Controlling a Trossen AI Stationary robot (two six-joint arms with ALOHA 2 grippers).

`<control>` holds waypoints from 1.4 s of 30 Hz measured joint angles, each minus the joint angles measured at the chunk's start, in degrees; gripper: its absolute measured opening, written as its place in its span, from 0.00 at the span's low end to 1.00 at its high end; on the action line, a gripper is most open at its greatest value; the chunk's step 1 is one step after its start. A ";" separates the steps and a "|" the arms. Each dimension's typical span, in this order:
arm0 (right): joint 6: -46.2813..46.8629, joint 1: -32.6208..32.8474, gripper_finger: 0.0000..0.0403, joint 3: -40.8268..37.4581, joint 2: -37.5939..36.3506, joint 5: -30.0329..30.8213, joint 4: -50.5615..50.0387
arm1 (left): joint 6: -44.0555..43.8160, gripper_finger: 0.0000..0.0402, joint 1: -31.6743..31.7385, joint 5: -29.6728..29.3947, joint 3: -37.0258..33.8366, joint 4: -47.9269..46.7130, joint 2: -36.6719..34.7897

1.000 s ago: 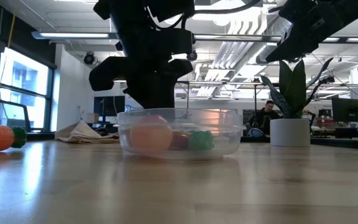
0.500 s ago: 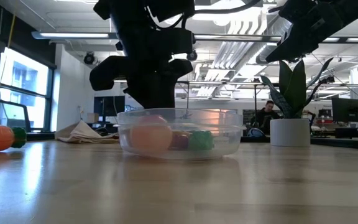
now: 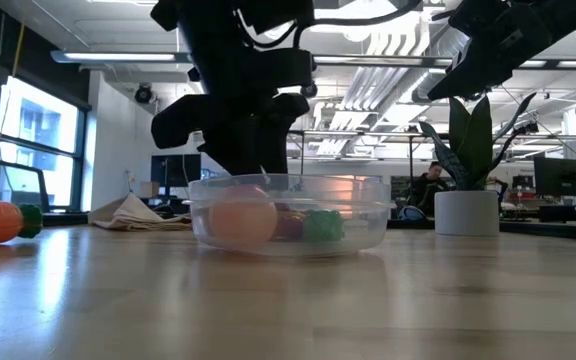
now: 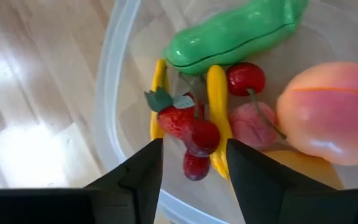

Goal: Pick and placing Produce into tupperware
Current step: Put the carrot into the transparent bin

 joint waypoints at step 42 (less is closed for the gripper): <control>0.02 0.01 0.00 -0.01 0.00 -0.01 0.00 | -75.18 0.18 -1.16 -4.82 23.10 -48.00 -0.53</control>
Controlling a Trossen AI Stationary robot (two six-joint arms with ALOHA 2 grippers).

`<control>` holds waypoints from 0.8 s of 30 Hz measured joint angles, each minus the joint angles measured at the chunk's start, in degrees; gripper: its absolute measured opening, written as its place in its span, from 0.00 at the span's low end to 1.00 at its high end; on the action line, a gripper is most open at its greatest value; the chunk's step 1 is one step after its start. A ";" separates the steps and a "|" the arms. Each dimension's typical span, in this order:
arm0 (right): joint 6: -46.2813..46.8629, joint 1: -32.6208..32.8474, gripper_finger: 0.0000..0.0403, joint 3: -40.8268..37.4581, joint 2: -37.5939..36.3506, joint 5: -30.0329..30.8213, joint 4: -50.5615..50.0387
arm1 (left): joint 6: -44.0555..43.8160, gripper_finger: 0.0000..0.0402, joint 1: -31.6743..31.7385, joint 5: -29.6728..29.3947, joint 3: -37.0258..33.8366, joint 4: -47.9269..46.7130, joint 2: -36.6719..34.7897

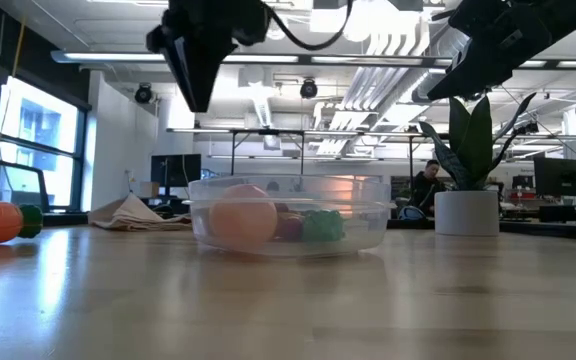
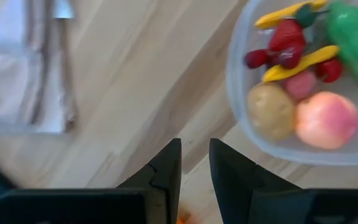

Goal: Pick and placing Produce into tupperware
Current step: Put the carrot into the transparent bin

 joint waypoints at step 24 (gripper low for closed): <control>0.00 0.00 0.00 0.02 -0.02 0.00 -0.04 | -40.32 0.18 -6.96 8.69 -44.13 17.55 -35.36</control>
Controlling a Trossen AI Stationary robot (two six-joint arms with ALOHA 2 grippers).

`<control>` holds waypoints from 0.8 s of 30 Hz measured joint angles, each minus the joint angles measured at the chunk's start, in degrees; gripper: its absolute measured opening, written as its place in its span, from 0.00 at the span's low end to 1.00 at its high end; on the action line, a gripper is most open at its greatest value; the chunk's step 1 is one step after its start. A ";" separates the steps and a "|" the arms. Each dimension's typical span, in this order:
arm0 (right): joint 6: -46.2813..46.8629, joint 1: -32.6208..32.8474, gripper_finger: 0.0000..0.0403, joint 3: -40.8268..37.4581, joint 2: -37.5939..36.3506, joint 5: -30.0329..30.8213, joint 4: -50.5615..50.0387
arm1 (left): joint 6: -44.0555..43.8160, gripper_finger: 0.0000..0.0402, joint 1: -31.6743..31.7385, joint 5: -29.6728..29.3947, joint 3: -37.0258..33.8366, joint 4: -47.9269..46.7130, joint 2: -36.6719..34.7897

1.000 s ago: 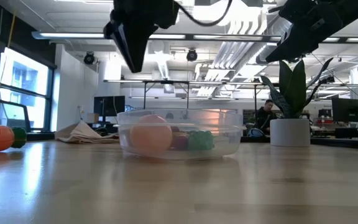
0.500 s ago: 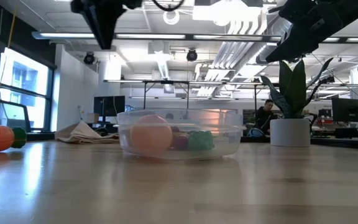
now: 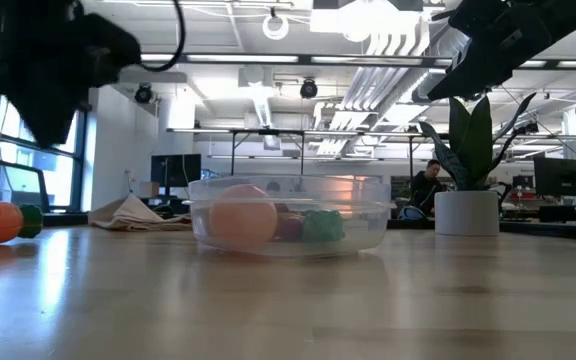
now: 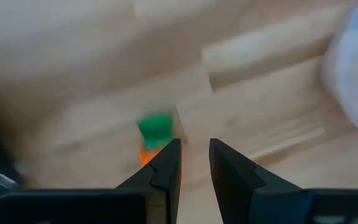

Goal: Pick and placing Produce into tupperware
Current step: Put the carrot into the transparent bin

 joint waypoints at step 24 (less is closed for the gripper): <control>0.00 0.00 0.00 0.00 0.00 0.00 0.04 | -19.62 0.19 -10.08 -0.86 -5.72 2.04 -1.66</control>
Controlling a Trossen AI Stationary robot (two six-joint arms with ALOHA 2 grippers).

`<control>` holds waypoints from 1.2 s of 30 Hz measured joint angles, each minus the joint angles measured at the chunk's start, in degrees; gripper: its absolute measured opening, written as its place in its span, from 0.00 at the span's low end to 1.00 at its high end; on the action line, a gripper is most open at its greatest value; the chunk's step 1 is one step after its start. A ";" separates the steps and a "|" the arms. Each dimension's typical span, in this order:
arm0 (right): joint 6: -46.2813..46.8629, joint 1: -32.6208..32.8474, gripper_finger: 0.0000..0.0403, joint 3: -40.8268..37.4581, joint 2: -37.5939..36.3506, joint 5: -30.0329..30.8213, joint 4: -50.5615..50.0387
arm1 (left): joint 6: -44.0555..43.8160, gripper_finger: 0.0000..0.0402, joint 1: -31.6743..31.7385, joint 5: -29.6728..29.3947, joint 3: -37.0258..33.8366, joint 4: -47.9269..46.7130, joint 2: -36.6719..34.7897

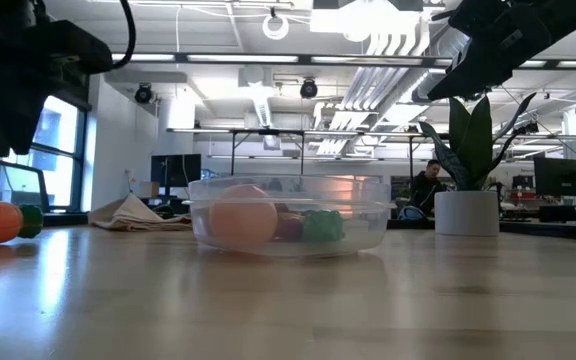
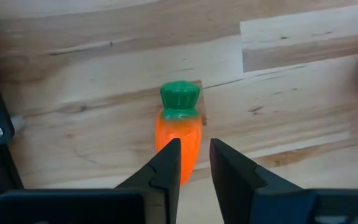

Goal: Pick and placing Produce into tupperware
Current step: Put the carrot into the transparent bin

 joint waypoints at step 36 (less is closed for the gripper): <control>0.00 -0.01 0.00 0.00 0.00 0.01 -0.02 | 2.23 0.65 -0.23 4.31 -0.04 3.26 12.63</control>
